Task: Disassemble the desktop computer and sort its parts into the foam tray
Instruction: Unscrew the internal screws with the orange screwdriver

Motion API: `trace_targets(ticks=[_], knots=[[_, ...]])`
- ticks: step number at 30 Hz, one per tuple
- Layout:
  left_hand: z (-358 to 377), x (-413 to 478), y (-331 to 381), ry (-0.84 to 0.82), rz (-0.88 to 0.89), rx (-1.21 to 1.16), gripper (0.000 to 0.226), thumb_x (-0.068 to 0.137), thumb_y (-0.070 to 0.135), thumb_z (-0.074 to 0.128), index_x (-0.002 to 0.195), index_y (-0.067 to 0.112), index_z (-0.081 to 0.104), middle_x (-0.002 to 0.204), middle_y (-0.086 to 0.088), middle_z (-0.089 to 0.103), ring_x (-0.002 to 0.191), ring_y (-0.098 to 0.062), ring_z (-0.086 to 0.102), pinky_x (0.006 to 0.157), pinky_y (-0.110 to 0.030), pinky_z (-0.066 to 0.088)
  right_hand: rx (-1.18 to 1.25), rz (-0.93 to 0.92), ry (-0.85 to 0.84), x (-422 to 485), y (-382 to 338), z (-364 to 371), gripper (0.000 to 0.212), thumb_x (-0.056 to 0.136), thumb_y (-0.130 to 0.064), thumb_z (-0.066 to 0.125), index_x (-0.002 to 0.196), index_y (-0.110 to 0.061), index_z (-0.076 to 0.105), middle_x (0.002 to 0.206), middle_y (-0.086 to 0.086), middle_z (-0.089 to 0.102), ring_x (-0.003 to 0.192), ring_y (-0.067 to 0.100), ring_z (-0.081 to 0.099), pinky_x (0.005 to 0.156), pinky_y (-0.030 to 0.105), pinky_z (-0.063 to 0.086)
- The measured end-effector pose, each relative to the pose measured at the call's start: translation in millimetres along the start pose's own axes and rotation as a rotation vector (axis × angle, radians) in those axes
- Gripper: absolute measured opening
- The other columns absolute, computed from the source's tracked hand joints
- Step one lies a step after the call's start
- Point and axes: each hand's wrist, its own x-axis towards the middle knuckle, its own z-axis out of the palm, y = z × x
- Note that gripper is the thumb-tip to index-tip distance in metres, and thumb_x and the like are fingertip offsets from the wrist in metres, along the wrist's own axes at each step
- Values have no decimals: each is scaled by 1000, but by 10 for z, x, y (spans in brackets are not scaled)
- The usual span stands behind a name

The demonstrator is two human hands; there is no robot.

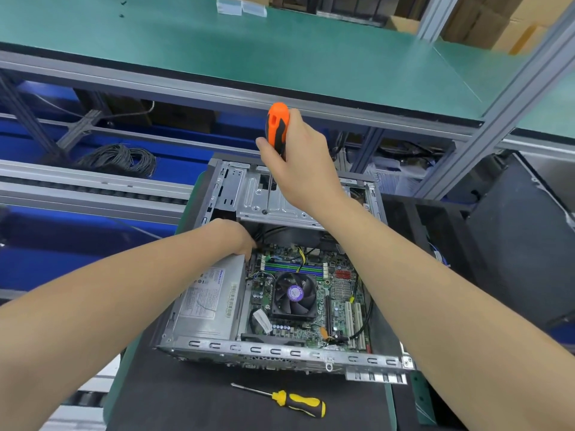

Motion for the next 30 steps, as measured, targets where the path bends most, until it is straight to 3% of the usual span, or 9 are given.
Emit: trace_targets(ticks=[10, 13, 16, 18, 20, 23, 25, 28, 30], knots=[[81, 38, -89, -15, -23, -120, 57, 104, 28, 41, 160, 21, 32, 162, -4, 38, 143, -28, 45, 113, -46, 43, -7, 45, -9, 14, 38, 22, 27, 102, -35, 61, 99, -17, 41, 75, -12, 43, 64, 4, 44, 52, 17, 29], [92, 18, -80, -27, -15, -164, 57, 104, 23, 41, 160, 19, 33, 162, -7, 39, 140, -29, 48, 112, -45, 44, 16, 34, -57, 42, 31, -33, 24, 99, -31, 63, 103, -15, 46, 74, -3, 52, 60, 8, 44, 52, 18, 34], [61, -46, -67, 14, 24, -208, 64, 104, 18, 39, 164, 24, 17, 166, -7, 31, 138, -29, 50, 105, -38, 47, 120, 14, -112, 87, -16, -147, 30, 91, -17, 62, 114, -18, 43, 76, 12, 59, 55, 18, 43, 48, 33, 43], [23, -124, -79, 43, 60, -264, 65, 105, 14, 38, 164, 23, 15, 168, -7, 27, 143, -30, 44, 107, -38, 44, 150, 3, -139, 114, -46, -216, 35, 84, -14, 60, 113, -22, 43, 78, 10, 60, 55, 18, 44, 48, 40, 46], [-22, -217, -110, 67, 132, -347, 59, 107, 15, 39, 163, 16, 22, 162, -6, 38, 144, -28, 42, 110, -37, 44, 141, 0, -157, 145, -65, -248, 30, 80, -19, 62, 106, -22, 47, 77, 4, 61, 57, 15, 45, 54, 40, 50], [-163, -454, -259, -21, 294, -731, 45, 107, 18, 47, 150, 6, 45, 121, 1, 71, 113, -19, 66, 79, -25, 56, 56, -19, -99, 208, -73, -233, 28, 89, -42, 67, 96, -18, 54, 72, 0, 61, 67, 17, 53, 61, 35, 47], [-315, -660, -476, -50, 425, -894, 36, 107, 21, 51, 139, 7, 58, 118, -3, 75, 105, -19, 72, 80, -23, 59, 40, -18, -49, 249, -75, -220, 40, 91, -54, 68, 91, -15, 59, 71, -2, 59, 71, 14, 52, 63, 29, 41], [-506, -863, -818, 269, 470, -1015, 19, 101, 26, 63, 108, 12, 74, 101, -7, 79, 93, -22, 77, 77, -27, 61, 115, 14, -90, 292, -81, -232, 35, 85, -48, 78, 94, -17, 66, 76, -4, 65, 65, 5, 51, 60, 17, 41], [-534, -860, -943, 543, 390, -920, 13, 93, 33, 73, 103, 26, 71, 102, 1, 77, 91, -16, 75, 84, -33, 59, 203, 48, -114, 314, -77, -252, 35, 80, -39, 83, 100, -17, 65, 77, -7, 68, 65, 5, 57, 64, 19, 50]])
